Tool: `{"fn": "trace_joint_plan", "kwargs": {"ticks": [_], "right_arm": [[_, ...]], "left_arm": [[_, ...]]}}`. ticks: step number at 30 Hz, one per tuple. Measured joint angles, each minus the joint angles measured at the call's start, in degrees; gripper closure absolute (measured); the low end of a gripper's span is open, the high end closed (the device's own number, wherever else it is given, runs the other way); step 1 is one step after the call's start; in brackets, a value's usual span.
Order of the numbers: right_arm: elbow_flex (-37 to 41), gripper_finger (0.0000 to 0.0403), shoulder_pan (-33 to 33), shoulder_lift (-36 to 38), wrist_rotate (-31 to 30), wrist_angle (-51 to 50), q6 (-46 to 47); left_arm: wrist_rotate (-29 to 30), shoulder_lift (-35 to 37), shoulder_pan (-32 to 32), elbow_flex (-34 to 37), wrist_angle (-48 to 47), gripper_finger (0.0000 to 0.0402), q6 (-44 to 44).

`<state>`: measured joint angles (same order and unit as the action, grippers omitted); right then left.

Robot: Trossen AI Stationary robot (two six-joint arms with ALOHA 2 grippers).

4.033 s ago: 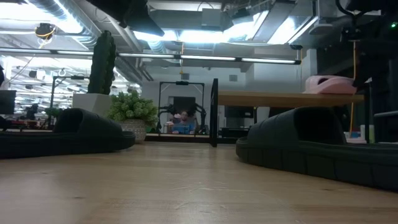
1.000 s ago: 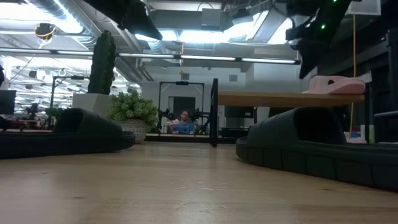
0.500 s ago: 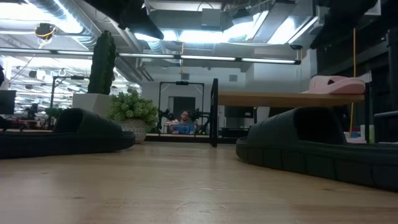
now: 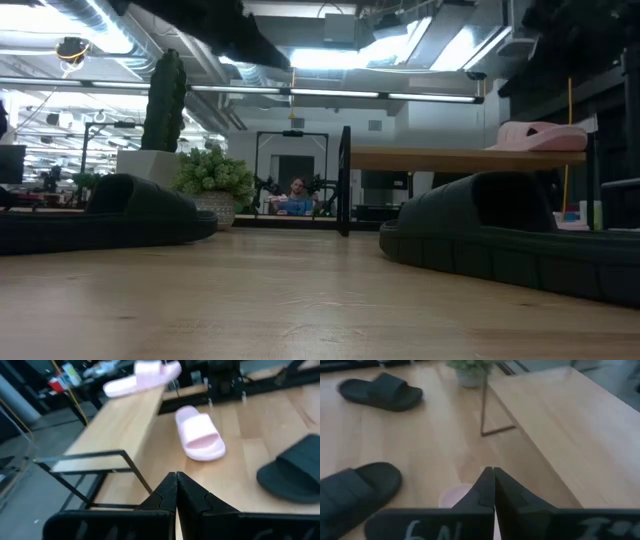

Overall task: Pick and place slides into the shelf
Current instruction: Put the pink slides on the shelf

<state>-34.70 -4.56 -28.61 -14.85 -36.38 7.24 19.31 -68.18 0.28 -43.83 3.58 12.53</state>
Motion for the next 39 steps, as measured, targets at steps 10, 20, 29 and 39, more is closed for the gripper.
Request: {"fn": "trace_joint_plan", "kwargs": {"ticks": [10, 20, 29, 39], "right_arm": [[-0.04, 0.0403, 3.88, -0.49, -0.42, 0.63, 2.72], [-0.07, 0.0399, 5.78, -2.48, 2.76, -0.73, 9.49], [-0.09, 0.04, 7.46, -10.04, 2.97, -7.92, 22.63], [-0.09, 0.0379, 7.5, -11.53, 2.94, -10.94, 32.84]], "left_arm": [[-3.47, -7.38, 1.17, 0.0, 6.93, 0.0402, 4.41], [-6.99, -8.77, 1.21, 0.0, 9.67, 0.0402, 4.71], [-12.11, -8.58, 1.11, 0.0, 8.47, 0.0402, 4.36], [-12.26, -8.27, 1.21, -0.04, 8.48, 0.0402, 4.55]]}}
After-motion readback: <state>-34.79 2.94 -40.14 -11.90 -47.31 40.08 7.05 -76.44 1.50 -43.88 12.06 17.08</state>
